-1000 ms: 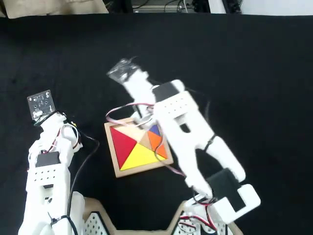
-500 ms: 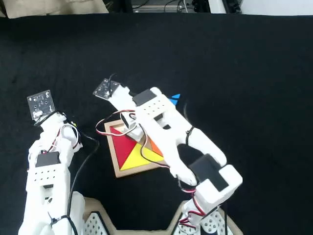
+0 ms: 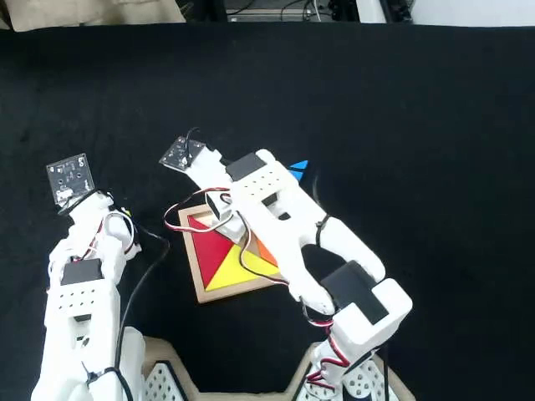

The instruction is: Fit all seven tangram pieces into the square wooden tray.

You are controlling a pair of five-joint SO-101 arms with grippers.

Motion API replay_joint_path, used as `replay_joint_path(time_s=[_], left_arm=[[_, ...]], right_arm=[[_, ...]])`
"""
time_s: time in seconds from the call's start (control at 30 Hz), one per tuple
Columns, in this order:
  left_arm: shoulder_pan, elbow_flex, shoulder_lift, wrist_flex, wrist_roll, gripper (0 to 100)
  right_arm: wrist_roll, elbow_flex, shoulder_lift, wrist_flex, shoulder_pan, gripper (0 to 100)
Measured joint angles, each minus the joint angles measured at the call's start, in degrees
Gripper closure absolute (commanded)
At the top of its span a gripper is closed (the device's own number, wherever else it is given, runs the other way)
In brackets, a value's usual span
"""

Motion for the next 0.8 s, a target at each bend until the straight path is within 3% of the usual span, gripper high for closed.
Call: replay_joint_path(time_s=[0.13,0.23,0.43,0.67,0.8], left_arm=[[0.0,0.0,0.0,0.0,0.0,97],[0.0,0.0,0.0,0.0,0.0,97],[0.0,0.0,0.0,0.0,0.0,97],[0.0,0.0,0.0,0.0,0.0,97],[0.0,0.0,0.0,0.0,0.0,97]], right_arm=[[0.0,2.2,0.0,0.0,-2.7,73.2],[0.2,2.8,0.0,0.0,-4.1,72.4],[0.1,2.8,0.0,0.0,-4.0,79.9],[0.1,1.3,0.0,-0.1,-3.9,97.9],[0.1,1.1,0.0,-0.1,-2.3,98.3]])
